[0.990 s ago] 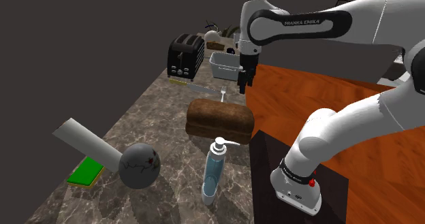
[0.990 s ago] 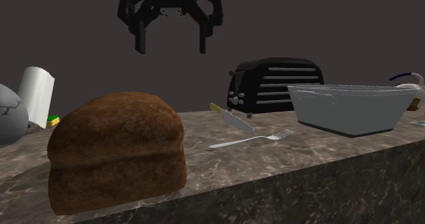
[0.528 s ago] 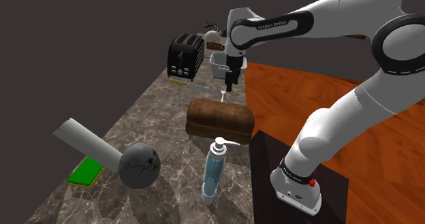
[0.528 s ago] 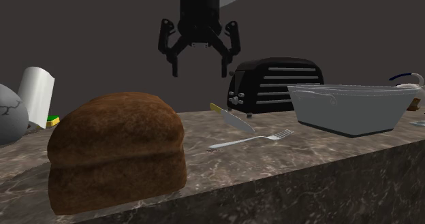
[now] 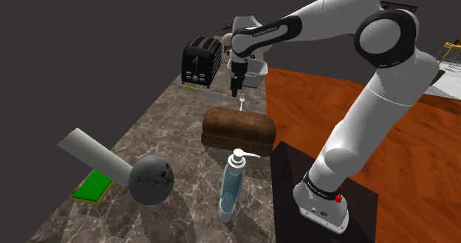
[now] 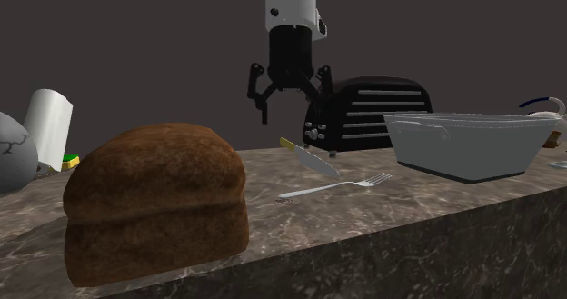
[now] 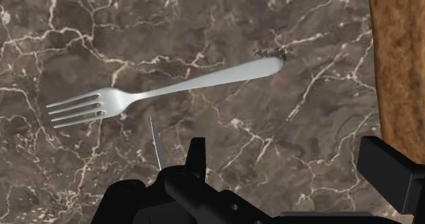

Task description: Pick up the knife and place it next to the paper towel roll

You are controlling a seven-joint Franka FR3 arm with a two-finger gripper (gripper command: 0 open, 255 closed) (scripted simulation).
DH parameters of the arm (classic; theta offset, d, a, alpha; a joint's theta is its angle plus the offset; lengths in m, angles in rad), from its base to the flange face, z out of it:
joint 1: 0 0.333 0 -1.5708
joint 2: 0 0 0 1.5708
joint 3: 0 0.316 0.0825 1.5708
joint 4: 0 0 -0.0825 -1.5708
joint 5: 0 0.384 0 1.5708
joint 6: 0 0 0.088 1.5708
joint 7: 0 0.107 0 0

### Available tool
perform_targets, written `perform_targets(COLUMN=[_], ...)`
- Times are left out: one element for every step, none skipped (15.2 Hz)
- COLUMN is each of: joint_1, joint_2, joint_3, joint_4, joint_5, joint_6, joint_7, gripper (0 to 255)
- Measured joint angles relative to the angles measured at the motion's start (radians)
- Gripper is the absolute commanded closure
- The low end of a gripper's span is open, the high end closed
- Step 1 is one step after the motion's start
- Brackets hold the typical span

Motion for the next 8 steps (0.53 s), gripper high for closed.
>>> perform_targets(joint_1=[0.000, -0.001, -0.002, -0.002, -0.006, -0.009, -0.011, -0.015], joint_2=[0.036, 0.076, 0.104, 0.147, 0.188, 0.221, 0.259, 0.290], joint_3=[-0.001, -0.003, -0.004, -0.002, -0.004, -0.003, -0.001, 0.001], joint_4=[0.032, 0.061, 0.080, 0.122, 0.161, 0.199, 0.237, 0.272], joint_5=[0.007, 0.016, 0.022, 0.032, 0.041, 0.048, 0.057, 0.064], joint_6=[0.010, 0.027, 0.041, 0.048, 0.055, 0.056, 0.060, 0.062], joint_7=[-0.018, -0.039, -0.057, -0.073, -0.096, -0.115, -0.133, -0.150], gripper=[0, 0, 0, 0, 0, 0, 0, 0])
